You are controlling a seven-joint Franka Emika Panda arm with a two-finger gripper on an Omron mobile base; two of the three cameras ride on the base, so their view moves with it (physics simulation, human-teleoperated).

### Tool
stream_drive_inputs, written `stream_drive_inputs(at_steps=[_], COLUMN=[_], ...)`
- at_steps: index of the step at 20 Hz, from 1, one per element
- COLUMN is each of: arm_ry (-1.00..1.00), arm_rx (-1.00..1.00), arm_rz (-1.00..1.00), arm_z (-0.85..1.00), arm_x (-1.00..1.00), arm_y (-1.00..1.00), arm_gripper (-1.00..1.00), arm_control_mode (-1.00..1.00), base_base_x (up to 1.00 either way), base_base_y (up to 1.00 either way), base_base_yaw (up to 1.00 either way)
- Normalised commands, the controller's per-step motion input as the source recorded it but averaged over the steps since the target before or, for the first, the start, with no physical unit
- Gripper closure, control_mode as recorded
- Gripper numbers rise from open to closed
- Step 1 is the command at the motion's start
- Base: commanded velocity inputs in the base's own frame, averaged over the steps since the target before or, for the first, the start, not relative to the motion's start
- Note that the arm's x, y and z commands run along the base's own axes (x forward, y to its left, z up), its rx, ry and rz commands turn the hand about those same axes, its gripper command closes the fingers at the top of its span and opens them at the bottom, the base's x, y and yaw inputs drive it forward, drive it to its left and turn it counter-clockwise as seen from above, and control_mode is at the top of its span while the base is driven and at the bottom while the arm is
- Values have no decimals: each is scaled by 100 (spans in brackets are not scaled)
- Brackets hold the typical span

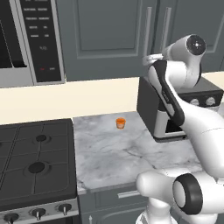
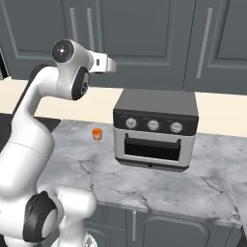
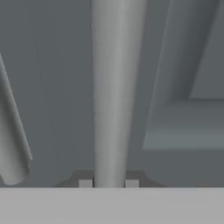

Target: Pick the soap dispenser and dish brush from the cabinet and place them on the counter.

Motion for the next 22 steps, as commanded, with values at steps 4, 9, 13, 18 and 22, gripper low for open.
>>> stream_drive_inputs(at_steps=[4, 9, 13, 18, 22], arm_ry=[0, -1, -2, -1, 2], arm_rx=[4, 4, 3, 7, 11], arm_rz=[0, 0, 1, 5, 6], arm_z=[3, 0, -1, 6, 17], arm_x=[-47, -47, -48, -44, -38], arm_y=[-15, -10, -16, -30, -30], arm_gripper=[100, 100, 100, 100, 100], arm_control_mode=[-100, -100, -100, -100, -100], base_base_x=[0, 0, 0, 0, 0], base_base_y=[0, 0, 0, 0, 0], base_base_yaw=[0, 0, 0, 0, 0])
